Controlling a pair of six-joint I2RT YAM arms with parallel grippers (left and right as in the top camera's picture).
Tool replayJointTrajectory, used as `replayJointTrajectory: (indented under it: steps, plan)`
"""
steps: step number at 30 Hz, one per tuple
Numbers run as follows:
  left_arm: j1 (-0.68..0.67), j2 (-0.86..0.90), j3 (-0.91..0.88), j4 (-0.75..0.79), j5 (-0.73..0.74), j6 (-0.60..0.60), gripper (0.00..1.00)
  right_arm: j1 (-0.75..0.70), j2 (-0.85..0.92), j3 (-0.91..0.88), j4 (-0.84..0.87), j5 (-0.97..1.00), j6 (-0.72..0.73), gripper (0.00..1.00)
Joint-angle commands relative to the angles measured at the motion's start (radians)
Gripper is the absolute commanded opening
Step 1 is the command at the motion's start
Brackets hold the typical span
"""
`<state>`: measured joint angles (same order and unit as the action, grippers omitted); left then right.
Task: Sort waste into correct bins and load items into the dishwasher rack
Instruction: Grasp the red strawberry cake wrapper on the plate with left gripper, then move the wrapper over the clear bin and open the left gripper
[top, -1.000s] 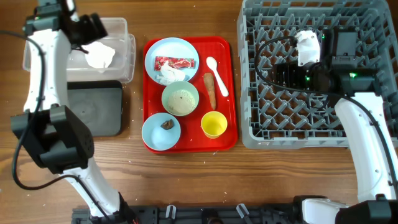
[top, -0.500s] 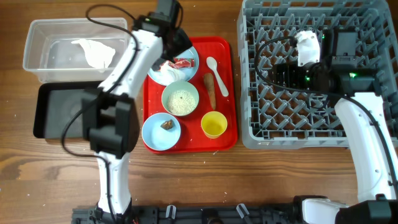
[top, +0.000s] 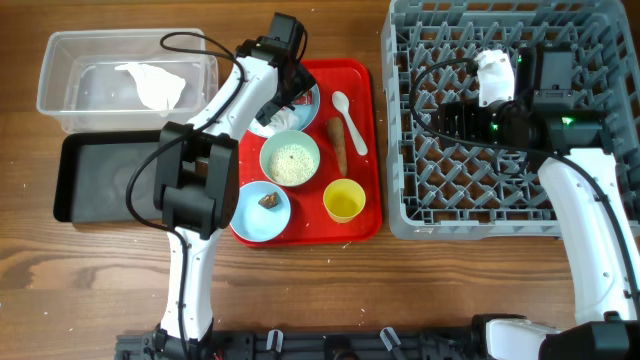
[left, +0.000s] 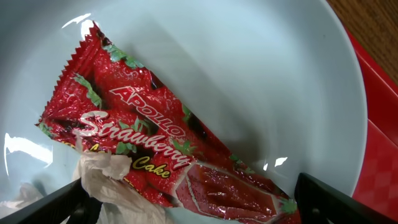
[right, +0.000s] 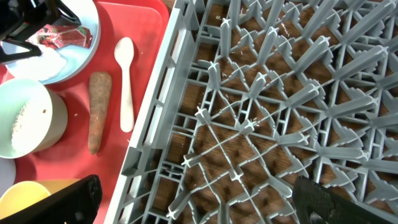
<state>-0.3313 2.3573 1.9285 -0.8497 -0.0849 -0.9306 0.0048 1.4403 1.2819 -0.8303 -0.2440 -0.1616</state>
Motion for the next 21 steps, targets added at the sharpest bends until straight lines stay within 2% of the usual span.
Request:
replayJointTrajectory:
  steps: [1,4,6,7,9,10,16,21]
  plan:
    - [0.002,0.085,0.012,0.005,-0.011,-0.019,0.95,0.0,0.009,0.018,-0.001,-0.02,0.007,1.0]
    - [0.002,0.099,0.012,-0.002,-0.011,-0.016,0.69,0.0,0.009,0.018,-0.001,-0.02,0.007,1.0]
    - [0.002,0.099,0.012,-0.004,-0.01,0.04,0.38,0.0,0.009,0.018,-0.001,-0.02,0.007,1.0]
    - [0.002,0.099,0.012,-0.007,-0.011,0.081,0.28,0.0,0.009,0.018,-0.001,-0.02,0.007,1.0]
    - [0.005,0.098,0.013,-0.015,-0.011,0.168,0.09,0.0,0.009,0.018,-0.001,-0.02,0.007,1.0]
    - [0.01,0.095,0.013,-0.021,-0.011,0.208,0.04,0.0,0.009,0.018,-0.001,-0.02,0.007,1.0]
    - [0.065,0.033,0.033,-0.055,-0.011,0.386,0.04,0.0,0.009,0.018,-0.001,-0.02,0.007,1.0]
    - [0.13,-0.14,0.128,-0.097,-0.011,0.51,0.04,0.0,0.009,0.018,0.0,-0.02,0.007,1.0]
